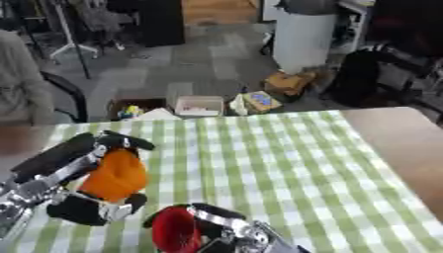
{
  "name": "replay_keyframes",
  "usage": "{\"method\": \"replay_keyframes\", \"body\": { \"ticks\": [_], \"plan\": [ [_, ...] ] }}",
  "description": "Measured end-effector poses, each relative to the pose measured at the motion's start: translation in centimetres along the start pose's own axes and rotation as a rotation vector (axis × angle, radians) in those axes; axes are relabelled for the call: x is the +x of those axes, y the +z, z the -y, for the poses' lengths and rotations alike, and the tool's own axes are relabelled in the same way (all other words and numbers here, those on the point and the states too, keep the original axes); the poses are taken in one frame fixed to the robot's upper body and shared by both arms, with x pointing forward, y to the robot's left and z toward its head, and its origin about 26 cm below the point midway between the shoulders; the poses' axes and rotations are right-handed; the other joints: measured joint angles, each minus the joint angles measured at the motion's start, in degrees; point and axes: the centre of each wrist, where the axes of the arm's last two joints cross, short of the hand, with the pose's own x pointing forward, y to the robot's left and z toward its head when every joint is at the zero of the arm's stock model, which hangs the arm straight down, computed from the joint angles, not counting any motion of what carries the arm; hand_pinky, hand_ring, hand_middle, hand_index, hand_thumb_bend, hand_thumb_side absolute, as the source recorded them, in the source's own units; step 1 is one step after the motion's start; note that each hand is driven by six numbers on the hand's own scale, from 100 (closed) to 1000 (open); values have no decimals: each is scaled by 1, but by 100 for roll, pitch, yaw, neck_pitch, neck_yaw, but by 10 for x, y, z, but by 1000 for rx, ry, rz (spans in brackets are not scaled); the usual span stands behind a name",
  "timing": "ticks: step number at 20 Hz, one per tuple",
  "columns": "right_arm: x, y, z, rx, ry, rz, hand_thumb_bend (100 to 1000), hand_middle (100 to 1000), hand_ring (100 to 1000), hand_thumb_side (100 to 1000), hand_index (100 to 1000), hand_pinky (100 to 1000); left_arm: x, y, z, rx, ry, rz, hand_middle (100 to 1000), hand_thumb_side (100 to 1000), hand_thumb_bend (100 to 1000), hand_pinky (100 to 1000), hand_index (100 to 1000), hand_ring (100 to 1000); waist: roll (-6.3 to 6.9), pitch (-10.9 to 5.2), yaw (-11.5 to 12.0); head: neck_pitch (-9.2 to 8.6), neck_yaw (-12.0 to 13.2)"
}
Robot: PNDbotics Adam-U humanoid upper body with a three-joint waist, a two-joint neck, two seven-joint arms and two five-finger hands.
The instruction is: Pour the contents of one cup into another cup.
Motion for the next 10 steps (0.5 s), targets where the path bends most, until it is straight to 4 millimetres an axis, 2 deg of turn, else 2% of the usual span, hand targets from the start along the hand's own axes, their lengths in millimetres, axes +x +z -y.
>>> {"method": "replay_keyframes", "body": {
  "ticks": [4,7,10],
  "plan": [
    [1,-2,0,-4,-2,5,100,276,596,100,838,434,-30,3,15,206,75,-115,518,293,229,226,850,360,-29,17,-40,-5,21],
    [2,-3,1,-5,-3,9,100,276,596,100,837,434,-50,6,27,311,85,-189,531,353,353,297,861,413,-54,38,-75,-6,50],
    [3,-5,0,-6,-8,15,100,276,596,100,837,434,-64,8,38,379,69,-232,572,449,566,377,876,489,-56,49,-106,-7,67]
  ]
}}
